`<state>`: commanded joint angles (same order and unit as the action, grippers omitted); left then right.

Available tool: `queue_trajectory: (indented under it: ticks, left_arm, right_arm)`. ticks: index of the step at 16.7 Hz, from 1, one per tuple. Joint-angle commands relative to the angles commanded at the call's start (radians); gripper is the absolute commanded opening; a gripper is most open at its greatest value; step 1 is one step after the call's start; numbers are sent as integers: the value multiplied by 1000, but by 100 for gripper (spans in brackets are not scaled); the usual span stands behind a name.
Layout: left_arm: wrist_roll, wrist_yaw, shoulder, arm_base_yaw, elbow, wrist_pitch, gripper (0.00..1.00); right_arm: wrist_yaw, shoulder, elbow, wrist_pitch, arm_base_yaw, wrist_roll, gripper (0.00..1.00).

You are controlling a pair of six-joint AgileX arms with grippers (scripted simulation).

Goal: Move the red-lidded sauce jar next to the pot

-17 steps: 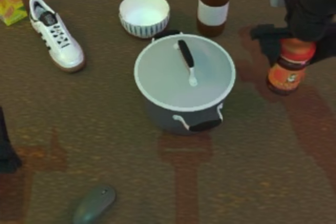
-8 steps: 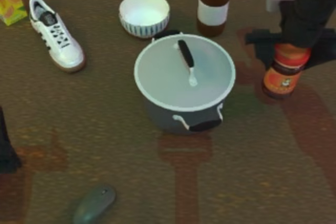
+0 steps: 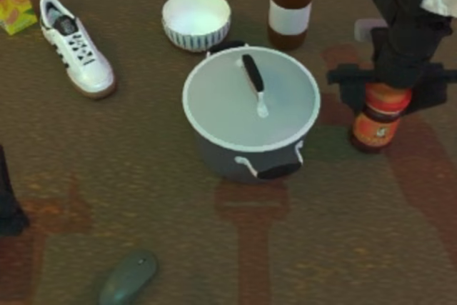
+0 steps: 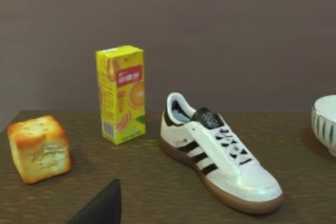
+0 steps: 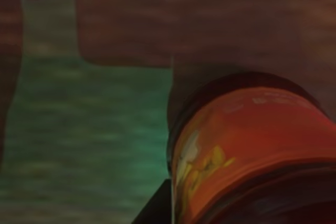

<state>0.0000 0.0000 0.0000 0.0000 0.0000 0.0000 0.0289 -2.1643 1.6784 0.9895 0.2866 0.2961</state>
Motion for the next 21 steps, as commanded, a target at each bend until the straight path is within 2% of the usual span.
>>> queue_trajectory:
  ticks: [2, 15, 21]
  left_arm:
    - [0, 0, 0, 0, 0, 0, 100]
    - [0, 0, 0, 0, 0, 0, 100]
    - [0, 0, 0, 0, 0, 0, 100]
  right_arm:
    - [0, 0, 0, 0, 0, 0, 0]
    - [0, 0, 0, 0, 0, 0, 98]
    - [0, 0, 0, 0, 0, 0, 100]
